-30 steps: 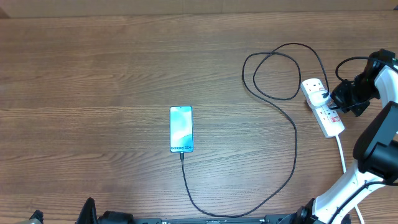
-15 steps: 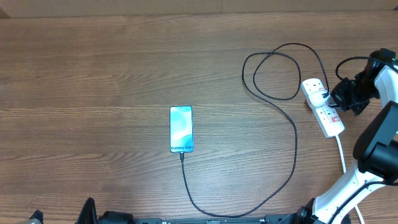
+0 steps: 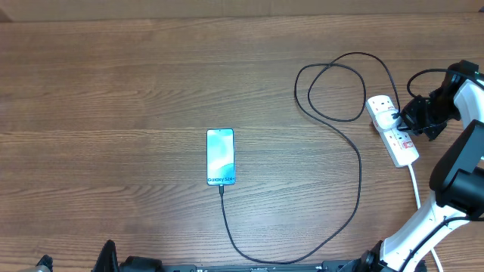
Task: Plug charger to phone and switch on socket
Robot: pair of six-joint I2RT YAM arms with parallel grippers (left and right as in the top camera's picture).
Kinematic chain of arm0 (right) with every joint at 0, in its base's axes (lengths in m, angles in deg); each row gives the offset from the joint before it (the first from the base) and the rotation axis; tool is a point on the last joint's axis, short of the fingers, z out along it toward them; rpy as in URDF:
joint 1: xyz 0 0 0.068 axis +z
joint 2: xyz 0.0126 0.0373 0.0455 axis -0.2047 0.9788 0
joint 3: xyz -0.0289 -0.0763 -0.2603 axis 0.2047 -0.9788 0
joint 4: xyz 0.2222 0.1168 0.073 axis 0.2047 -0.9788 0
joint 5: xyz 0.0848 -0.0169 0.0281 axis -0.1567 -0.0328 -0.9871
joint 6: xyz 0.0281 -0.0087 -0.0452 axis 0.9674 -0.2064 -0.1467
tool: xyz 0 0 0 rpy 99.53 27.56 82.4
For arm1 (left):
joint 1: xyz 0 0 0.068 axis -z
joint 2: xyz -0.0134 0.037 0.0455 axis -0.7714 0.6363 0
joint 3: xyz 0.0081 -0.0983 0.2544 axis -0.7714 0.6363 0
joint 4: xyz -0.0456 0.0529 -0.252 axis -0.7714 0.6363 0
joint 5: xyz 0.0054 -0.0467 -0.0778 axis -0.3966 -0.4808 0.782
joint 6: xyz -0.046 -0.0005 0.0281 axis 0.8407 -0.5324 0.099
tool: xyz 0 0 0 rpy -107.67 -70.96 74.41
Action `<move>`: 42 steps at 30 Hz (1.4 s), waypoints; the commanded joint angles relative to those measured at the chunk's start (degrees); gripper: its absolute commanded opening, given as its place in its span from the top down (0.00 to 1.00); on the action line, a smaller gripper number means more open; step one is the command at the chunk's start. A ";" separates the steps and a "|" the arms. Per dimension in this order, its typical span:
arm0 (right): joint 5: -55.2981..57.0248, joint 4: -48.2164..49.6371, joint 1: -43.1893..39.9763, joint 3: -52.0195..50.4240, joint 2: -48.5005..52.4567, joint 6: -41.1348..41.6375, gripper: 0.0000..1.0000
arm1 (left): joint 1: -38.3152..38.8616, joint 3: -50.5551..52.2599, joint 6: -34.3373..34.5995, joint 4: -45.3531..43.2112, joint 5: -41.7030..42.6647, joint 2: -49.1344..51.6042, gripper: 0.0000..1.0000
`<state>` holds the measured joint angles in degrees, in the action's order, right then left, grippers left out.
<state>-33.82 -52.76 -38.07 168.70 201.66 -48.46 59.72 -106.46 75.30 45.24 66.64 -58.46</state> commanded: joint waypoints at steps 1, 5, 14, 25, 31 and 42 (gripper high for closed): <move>3.91 -3.28 -0.26 1.99 1.40 0.31 0.96 | -0.11 0.37 -1.09 -0.13 -0.96 -0.79 0.00; 10.08 -8.26 -0.50 5.38 -1.81 0.50 0.96 | -0.11 0.37 -1.07 -0.15 -0.92 -0.79 0.00; 10.45 -5.73 -0.44 6.69 -25.42 8.59 0.96 | -0.11 0.37 -1.11 -0.22 -1.01 -0.79 0.00; -2.89 18.38 -0.44 6.69 -58.25 16.24 0.96 | -0.11 5.35 2.12 -8.41 -4.26 -0.79 0.00; -3.15 29.64 -0.44 6.69 -66.82 21.24 0.81 | -0.11 15.21 2.12 -27.56 -2.23 -0.79 0.00; -3.63 26.62 0.50 6.67 -69.81 21.24 0.73 | -0.11 46.71 2.16 -61.72 4.70 -0.79 0.01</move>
<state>-36.79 -26.18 -38.40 175.41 131.72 -27.83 59.74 -66.16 77.29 -12.48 67.58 -58.94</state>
